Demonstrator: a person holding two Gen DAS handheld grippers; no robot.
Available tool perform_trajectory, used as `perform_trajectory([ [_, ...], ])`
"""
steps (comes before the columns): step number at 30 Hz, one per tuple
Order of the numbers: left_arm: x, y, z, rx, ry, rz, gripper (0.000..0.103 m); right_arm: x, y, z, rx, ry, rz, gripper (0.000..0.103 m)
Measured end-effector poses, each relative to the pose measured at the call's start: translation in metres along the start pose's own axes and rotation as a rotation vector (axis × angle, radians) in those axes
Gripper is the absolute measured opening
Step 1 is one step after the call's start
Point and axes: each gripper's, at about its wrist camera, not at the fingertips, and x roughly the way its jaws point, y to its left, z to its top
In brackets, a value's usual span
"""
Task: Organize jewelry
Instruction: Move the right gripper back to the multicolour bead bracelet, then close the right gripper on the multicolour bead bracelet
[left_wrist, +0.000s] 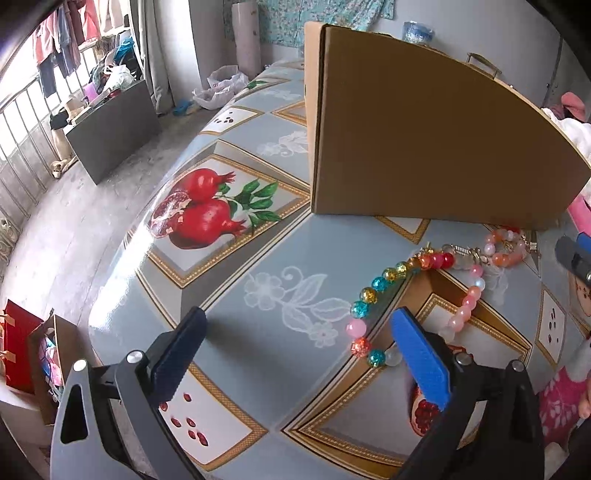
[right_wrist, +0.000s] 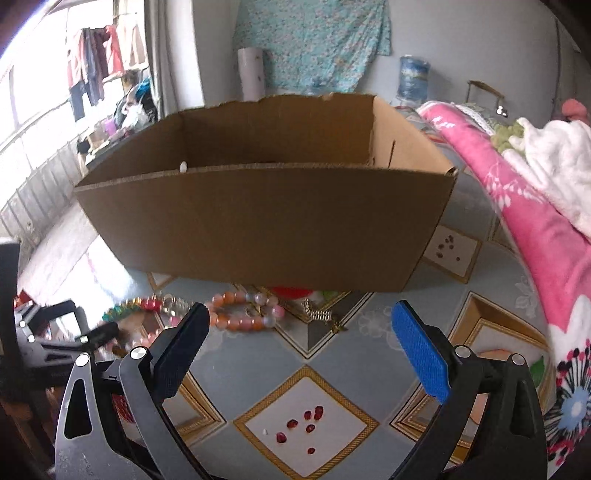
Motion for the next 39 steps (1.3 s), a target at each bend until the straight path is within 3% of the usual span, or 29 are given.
perform_trajectory([
  [9, -0.005, 0.001, 0.005, -0.012, 0.010, -0.001, 0.099, -0.005, -0.004, -0.003, -0.025, -0.019, 0.026, 0.095],
  [19, -0.010, 0.008, -0.001, 0.026, -0.019, -0.041, 0.099, -0.023, 0.005, -0.009, 0.004, -0.090, 0.142, 0.095],
  [29, -0.058, 0.025, -0.005, -0.004, -0.190, -0.187, 0.088, -0.040, 0.000, 0.001, 0.086, -0.142, 0.240, 0.094],
  [34, -0.071, 0.023, -0.010, 0.010, -0.228, -0.246, 0.078, -0.035, -0.015, -0.002, 0.178, -0.105, 0.329, 0.083],
  [39, -0.068, 0.018, -0.013, 0.041, -0.231, -0.290, 0.063, -0.023, 0.001, -0.010, 0.168, -0.032, 0.418, 0.067],
])
